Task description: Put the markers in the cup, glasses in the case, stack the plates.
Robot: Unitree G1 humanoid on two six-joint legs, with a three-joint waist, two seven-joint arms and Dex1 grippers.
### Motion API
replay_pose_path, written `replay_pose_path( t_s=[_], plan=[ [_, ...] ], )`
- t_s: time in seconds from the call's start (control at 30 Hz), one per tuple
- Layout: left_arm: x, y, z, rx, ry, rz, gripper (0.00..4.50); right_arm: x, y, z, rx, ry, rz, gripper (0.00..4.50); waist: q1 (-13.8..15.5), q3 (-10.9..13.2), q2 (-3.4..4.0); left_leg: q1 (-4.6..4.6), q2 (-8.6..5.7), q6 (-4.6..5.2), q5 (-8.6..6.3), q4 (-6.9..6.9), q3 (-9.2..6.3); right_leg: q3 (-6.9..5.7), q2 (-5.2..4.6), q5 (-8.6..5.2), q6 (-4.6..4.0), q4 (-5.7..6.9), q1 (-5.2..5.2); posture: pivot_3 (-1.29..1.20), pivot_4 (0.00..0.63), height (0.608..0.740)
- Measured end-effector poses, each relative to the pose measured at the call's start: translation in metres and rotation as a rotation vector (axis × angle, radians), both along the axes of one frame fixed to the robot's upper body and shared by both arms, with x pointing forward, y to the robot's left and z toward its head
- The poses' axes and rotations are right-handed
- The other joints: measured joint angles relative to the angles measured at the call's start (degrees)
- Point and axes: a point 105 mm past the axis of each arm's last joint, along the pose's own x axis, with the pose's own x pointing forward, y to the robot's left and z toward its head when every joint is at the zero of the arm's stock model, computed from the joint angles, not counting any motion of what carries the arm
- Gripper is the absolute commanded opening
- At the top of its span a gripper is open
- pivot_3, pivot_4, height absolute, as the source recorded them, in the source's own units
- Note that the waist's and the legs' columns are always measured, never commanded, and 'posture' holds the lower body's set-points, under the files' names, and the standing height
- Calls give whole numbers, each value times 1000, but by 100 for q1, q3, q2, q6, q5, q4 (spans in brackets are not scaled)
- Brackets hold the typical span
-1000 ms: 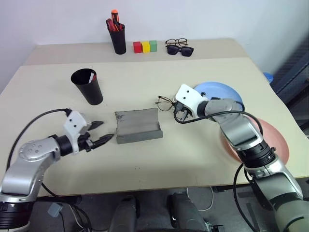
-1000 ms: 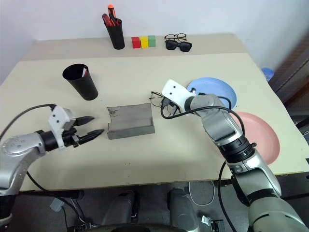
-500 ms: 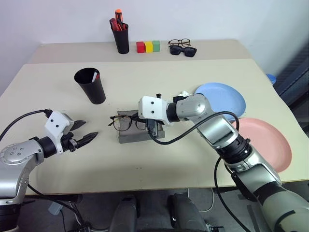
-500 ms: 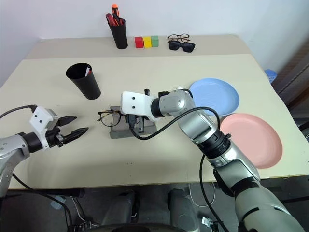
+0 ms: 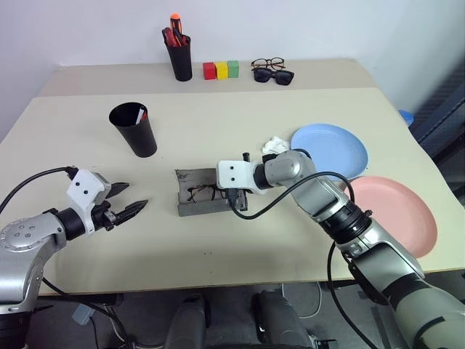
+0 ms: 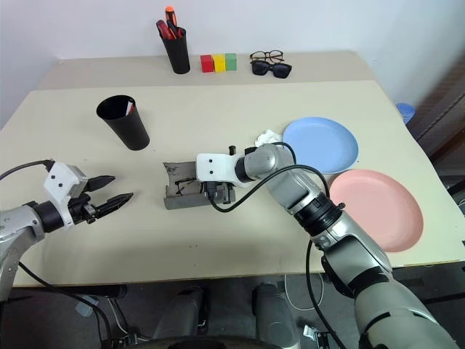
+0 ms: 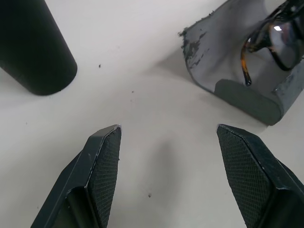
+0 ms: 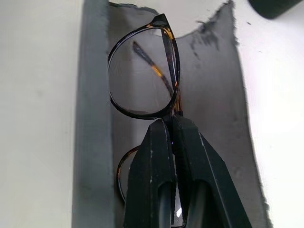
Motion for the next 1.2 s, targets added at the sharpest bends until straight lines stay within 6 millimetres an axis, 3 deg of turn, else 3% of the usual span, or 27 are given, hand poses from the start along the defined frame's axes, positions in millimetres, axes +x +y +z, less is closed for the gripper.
replay_pose_path(
  t_s=[0.03,0.13,0.23,0.33,0.47,0.6,0.8,0.9,1.0,1.1,1.2],
  plan=[
    [0,-1,0,-1,-2,-2,3261,0,0,-1,-2,7,-4,889,1,0,0,0,0,0,0,0,0,0,0,0,0,0,0,0,150,740],
    [1,-1,0,-2,-8,-11,3261,1,1,0,6,10,-19,2374,6,0,0,-1,0,0,0,0,0,0,-1,0,0,0,0,0,150,740],
    [8,-1,0,-20,-11,-11,3261,8,-2,9,52,-12,-68,2374,13,0,0,-1,-2,0,0,1,0,0,-1,0,0,0,0,0,150,740],
    [17,-1,4,-56,-23,0,2373,15,-9,21,94,-38,-121,2416,18,0,0,-2,-3,0,0,1,-2,-1,-1,0,0,0,-1,0,150,740],
    [30,-7,17,-106,-57,-12,360,15,-17,40,148,-67,-152,2416,17,0,0,-5,-3,0,0,1,-2,-1,-1,0,0,2,-3,0,150,740],
    [54,-29,32,-124,-106,-42,360,4,-26,54,201,-86,-164,2416,85,-2,-3,-7,-9,0,0,11,-5,-5,-2,1,2,0,2,0,150,740],
    [98,-69,45,-191,-123,-83,360,-16,-44,41,212,-24,-201,2416,172,-2,-3,-10,-12,0,0,20,-2,-5,3,1,2,3,2,0,150,740],
    [115,-81,44,-189,-94,-72,360,-21,-47,41,213,-19,-210,2416,126,-1,-4,-10,-11,0,0,20,-1,-1,9,1,2,4,0,0,150,740],
    [120,-97,32,-152,-16,-149,360,-21,-52,39,214,-14,-245,2416,115,-1,-3,-10,-9,-1,1,17,-2,-2,13,1,1,5,-3,0,150,740],
    [112,-114,14,-100,72,-273,360,-22,-54,38,219,-13,-273,2416,113,-1,-3,-12,-9,-1,1,19,-1,1,12,1,1,4,-3,0,150,740],
    [103,-119,12,-51,89,-366,360,-23,-54,40,227,-18,-283,2416,121,-1,-3,-12,-8,-1,1,19,-2,1,13,0,1,4,-3,0,150,740]
  ],
)
